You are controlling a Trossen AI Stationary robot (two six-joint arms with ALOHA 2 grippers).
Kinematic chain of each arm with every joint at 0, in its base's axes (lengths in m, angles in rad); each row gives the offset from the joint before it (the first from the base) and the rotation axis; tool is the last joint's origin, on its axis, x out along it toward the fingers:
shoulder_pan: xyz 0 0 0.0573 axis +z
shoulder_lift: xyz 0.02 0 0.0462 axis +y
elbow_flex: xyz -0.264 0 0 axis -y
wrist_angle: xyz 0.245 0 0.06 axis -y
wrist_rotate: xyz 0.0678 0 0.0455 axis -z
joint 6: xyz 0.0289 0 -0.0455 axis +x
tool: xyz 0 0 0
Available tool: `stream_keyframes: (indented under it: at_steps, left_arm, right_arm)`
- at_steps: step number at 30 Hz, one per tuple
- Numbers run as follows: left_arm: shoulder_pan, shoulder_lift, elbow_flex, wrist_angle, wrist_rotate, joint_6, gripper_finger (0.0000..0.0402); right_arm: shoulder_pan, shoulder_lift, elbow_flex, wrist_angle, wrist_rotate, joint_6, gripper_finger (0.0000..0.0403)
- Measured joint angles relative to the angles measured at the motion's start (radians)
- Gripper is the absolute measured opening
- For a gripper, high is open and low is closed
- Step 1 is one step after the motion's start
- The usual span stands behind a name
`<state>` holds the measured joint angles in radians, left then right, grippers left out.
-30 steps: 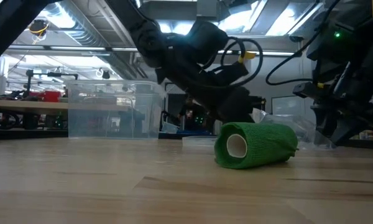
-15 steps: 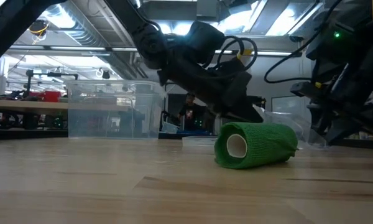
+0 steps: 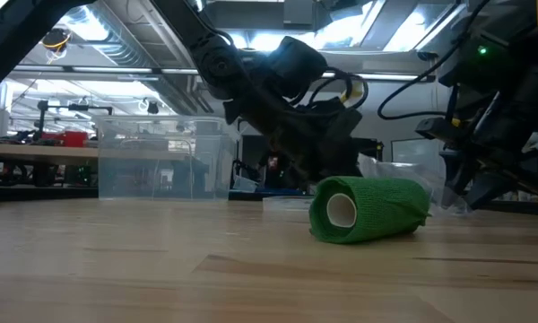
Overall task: Roll bandage
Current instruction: Open the transparent zip bag
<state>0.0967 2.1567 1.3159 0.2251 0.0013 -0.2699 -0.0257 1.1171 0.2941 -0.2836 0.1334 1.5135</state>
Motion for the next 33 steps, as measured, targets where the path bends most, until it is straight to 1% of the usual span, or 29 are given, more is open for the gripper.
stream_keyframes:
  at_steps: [6, 11, 14, 17, 22, 25, 29, 33]
  left_arm:
    - [0.0, 0.001, 0.001, -0.004, 0.0, 0.009, 0.0094]
    - [0.003, 0.002, 0.001, -0.004, -0.002, 0.011, 0.0131]
    - [0.004, 0.003, 0.001, -0.004, -0.005, 0.01, 0.0155]
    - [-0.006, 0.003, 0.001, -0.005, 0.005, 0.008, 0.017]
    - [-0.038, 0.003, 0.001, -0.013, 0.065, 0.008, 0.0168]
    - [-0.053, 0.003, 0.001, -0.012, 0.066, 0.019, 0.0164]
    - [-0.046, 0.004, 0.001, 0.008, 0.061, 0.042, 0.0165]
    - [-0.022, 0.005, 0.001, 0.049, 0.054, -0.01, 0.0166]
  right_arm:
    - [0.0, 0.057, 0.004, 0.066, 0.003, -0.007, 0.0106]
    - [0.0, 0.082, -0.003, 0.175, -0.004, -0.076, 0.0106]
    - [0.0, 0.098, -0.001, 0.18, -0.013, -0.08, 0.0106]
    - [0.0, 0.115, 0.002, 0.185, -0.02, -0.081, 0.0106]
    - [0.0, 0.125, 0.003, 0.194, -0.023, -0.081, 0.0106]
    - [0.0, 0.126, 0.003, 0.195, -0.021, -0.082, 0.0106]
    - [0.0, 0.126, 0.003, 0.198, -0.021, -0.082, 0.0106]
    - [0.0, 0.128, 0.002, 0.208, -0.021, -0.083, 0.0106]
